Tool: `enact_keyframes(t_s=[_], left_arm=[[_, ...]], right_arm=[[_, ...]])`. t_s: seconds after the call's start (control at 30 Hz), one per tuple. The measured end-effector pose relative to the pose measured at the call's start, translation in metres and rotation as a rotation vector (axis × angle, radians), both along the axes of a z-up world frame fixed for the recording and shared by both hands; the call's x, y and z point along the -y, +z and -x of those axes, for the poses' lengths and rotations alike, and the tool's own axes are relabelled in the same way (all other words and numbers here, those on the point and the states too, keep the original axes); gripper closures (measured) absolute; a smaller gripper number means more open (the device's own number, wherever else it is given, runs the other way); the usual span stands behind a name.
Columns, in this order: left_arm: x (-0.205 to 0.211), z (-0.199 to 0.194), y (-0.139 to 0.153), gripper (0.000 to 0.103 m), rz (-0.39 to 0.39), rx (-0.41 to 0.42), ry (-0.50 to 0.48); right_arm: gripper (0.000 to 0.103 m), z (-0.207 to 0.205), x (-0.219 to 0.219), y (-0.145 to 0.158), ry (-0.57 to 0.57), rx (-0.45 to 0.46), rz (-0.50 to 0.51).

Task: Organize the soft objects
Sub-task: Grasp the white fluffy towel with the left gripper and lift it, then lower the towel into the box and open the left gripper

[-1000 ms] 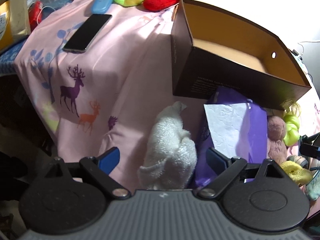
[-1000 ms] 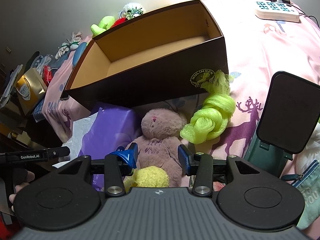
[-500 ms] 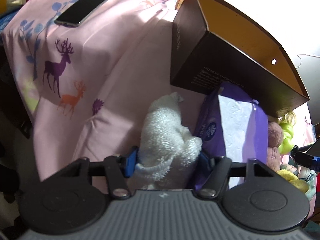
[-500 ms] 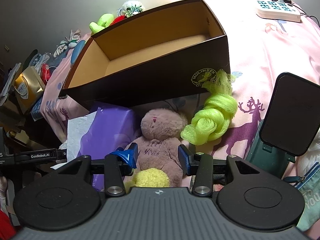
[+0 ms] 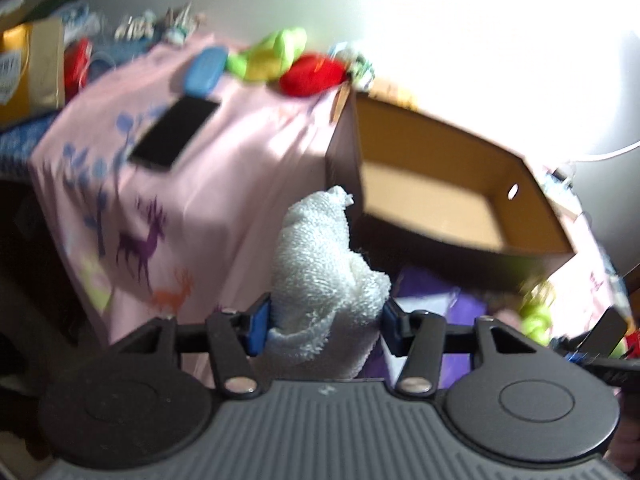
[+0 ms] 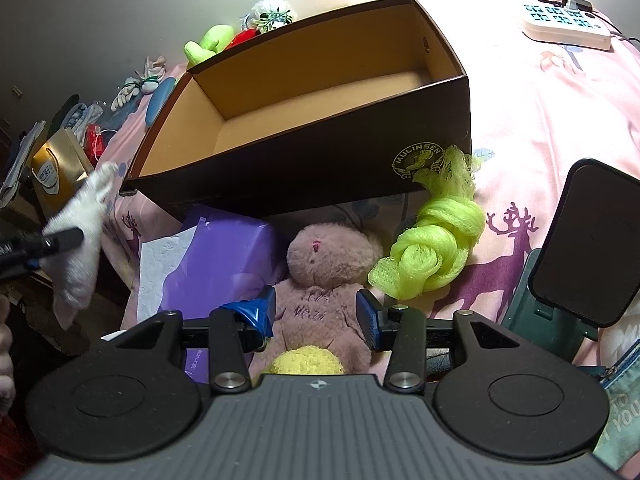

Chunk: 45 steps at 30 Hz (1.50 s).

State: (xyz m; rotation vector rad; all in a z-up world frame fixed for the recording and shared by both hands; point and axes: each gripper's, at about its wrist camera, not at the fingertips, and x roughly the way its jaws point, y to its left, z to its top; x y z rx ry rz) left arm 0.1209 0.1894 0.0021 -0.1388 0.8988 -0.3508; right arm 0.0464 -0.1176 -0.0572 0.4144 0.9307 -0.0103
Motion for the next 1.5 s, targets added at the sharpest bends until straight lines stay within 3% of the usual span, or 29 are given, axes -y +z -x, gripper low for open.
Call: enact_keyframes(t_s=[0.17, 0.37, 0.6, 0.77, 0.9, 1.03, 1.2, 1.33, 1.5], left_arm=[[0.032, -0.024, 0.041, 0.048, 0.041, 0.107, -0.049], [0.093, -0.072, 0.058, 0.048, 0.041, 0.152, -0.086], [0.150, -0.135, 0.012, 0.048, -0.037, 0.025, -0.040], [0.174, -0.159, -0.022, 0.048, -0.122, -0.049, -0.004], [0.186, -0.171, -0.038, 0.046, -0.182, -0.083, 0.012], [0.196, -0.181, -0.050, 0.041, -0.289, -0.090, 0.023], [0.193, -0.186, -0.053, 0.029, -0.294, -0.114, 0.026], [0.194, -0.180, -0.048, 0.029, -0.309, -0.113, 0.012], [0.192, -0.160, -0.025, 0.025, -0.294, -0.057, -0.001]], right_arm=[[0.076, 0.004, 0.005, 0.001, -0.020, 0.009, -0.002], [0.076, 0.015, 0.016, 0.004, -0.071, 0.030, 0.020], [0.076, 0.031, 0.037, 0.004, -0.172, 0.033, 0.036], [0.076, 0.037, 0.048, 0.000, -0.233, 0.020, 0.034], [0.076, 0.037, 0.052, -0.001, -0.250, 0.014, 0.033], [0.076, 0.034, 0.055, -0.001, -0.255, 0.012, 0.031], [0.076, 0.026, 0.057, -0.002, -0.246, 0.007, 0.024], [0.076, 0.020, 0.055, -0.001, -0.222, 0.013, 0.028], [0.076, 0.013, 0.053, 0.002, -0.195, 0.015, 0.036]])
